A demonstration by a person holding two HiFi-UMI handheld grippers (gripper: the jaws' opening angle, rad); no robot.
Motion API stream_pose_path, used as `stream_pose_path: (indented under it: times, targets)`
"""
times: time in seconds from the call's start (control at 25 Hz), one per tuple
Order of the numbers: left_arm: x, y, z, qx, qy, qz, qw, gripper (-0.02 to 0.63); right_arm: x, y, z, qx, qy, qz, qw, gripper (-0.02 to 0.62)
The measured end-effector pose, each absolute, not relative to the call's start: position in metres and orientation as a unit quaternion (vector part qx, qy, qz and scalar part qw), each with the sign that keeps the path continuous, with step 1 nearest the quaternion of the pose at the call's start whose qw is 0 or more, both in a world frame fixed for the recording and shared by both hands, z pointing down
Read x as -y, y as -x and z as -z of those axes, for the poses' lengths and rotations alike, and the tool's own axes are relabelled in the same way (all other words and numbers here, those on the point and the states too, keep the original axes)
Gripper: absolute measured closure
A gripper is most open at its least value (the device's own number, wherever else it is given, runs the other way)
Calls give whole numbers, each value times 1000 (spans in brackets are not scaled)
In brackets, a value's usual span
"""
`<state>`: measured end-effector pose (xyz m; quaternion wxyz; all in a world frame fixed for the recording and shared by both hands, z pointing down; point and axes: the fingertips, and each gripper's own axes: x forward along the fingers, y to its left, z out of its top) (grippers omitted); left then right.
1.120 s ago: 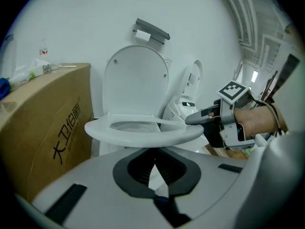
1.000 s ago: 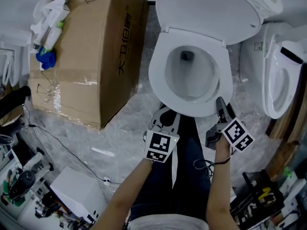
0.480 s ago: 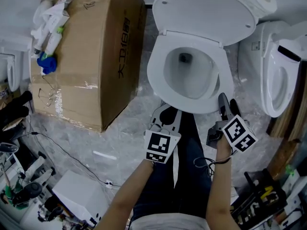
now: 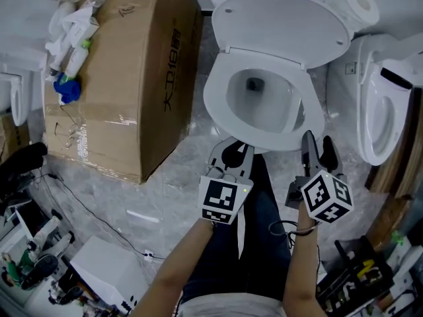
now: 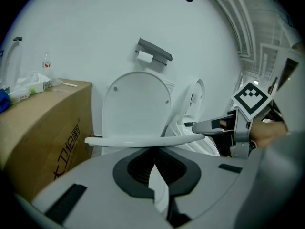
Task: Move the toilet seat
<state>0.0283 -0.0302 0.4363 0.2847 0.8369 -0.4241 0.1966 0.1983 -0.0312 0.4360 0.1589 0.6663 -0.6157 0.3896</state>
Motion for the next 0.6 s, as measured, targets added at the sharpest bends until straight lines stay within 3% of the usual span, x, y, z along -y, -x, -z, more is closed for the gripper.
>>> stream_pose_path:
  times: [0.12,0.36,0.6]
  targets:
    - [39,-29,-430,424,-839,-200,275,592,39,-195,-422,628,-669,-363,163,333]
    - [60,-32,-414,430,-842,-186,267,592,46,-198,-398,624,-693,-341,122,457]
    - [82,-36,-400,435,-848,-172,250,592,49,-204,-390,617,-707,-324,121,503]
